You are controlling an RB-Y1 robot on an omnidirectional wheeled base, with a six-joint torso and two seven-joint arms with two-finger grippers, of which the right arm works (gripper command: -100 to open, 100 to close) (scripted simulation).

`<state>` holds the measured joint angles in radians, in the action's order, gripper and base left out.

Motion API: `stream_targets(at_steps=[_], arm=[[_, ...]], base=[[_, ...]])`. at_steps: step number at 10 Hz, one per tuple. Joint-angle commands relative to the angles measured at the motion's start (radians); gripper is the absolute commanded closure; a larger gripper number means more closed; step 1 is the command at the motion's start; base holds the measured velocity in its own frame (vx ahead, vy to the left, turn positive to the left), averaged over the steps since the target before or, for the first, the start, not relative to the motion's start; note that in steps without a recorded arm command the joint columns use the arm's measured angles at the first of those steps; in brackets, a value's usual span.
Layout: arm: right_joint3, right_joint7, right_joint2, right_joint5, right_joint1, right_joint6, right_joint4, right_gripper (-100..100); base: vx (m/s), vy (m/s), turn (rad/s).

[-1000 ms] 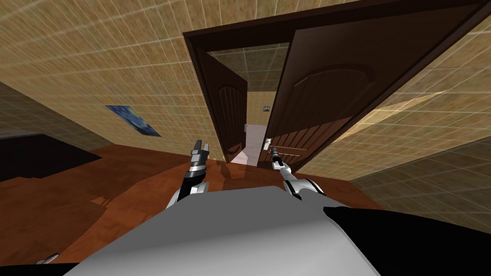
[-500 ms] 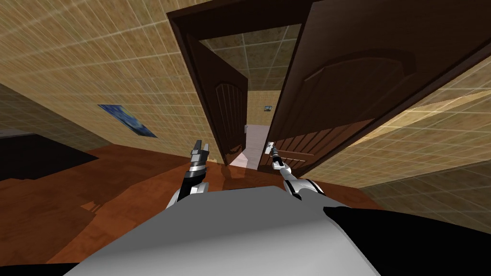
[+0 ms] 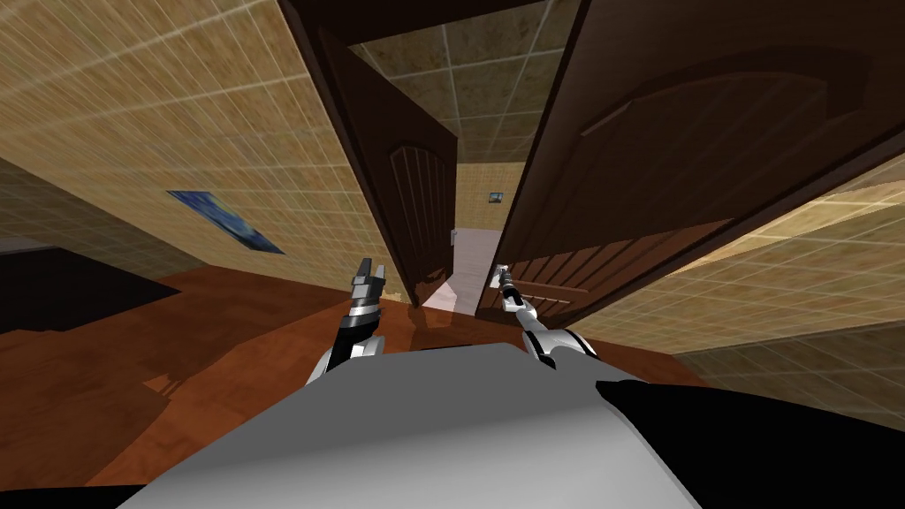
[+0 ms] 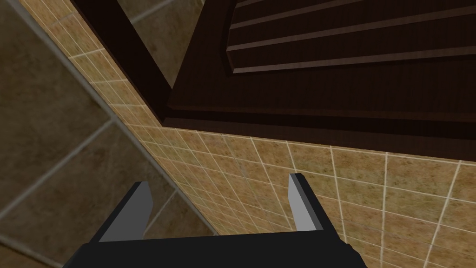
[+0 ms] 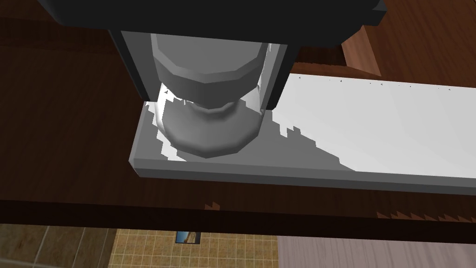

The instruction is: Push the door open

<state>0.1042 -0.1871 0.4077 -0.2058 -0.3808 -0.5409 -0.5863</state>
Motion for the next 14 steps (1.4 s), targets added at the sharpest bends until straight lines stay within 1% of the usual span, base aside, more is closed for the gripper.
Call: stream_targets(at_steps=[1,4,5,7,9,10,11,12,13,14], arm=[[-0.002,0.000,-0.004,0.001,0.005,0.001,0.003,100],[-0.002,0.000,-0.004,0.001,0.005,0.001,0.003,100],[0.028,0.014,-0.003,0.001,0.000,0.003,-0.002,100],[0.062,0.031,-0.007,0.003,0.002,0.006,-0.005,100],[0.107,0.054,-0.012,0.004,0.005,0.010,-0.008,100],[0.119,0.060,-0.013,0.005,0.005,0.011,-0.009,100],[0.147,0.074,-0.016,0.006,0.007,0.013,-0.011,100],[0.147,0.074,-0.016,0.006,0.007,0.013,-0.011,100],[0.175,0.088,-0.020,0.007,0.008,0.015,-0.013,100],[0.175,0.088,-0.020,0.007,0.008,0.015,-0.013,100]], base=[[-0.015,-0.001,0.010],[0.000,0.000,0.000],[0.075,0.001,0.034],[0.131,0.010,0.028],[0.155,-0.011,0.038],[0.158,-0.013,0.034],[0.148,-0.021,0.052],[0.108,-0.023,0.018],[0.113,-0.007,0.029],[0.088,0.002,0.011]])
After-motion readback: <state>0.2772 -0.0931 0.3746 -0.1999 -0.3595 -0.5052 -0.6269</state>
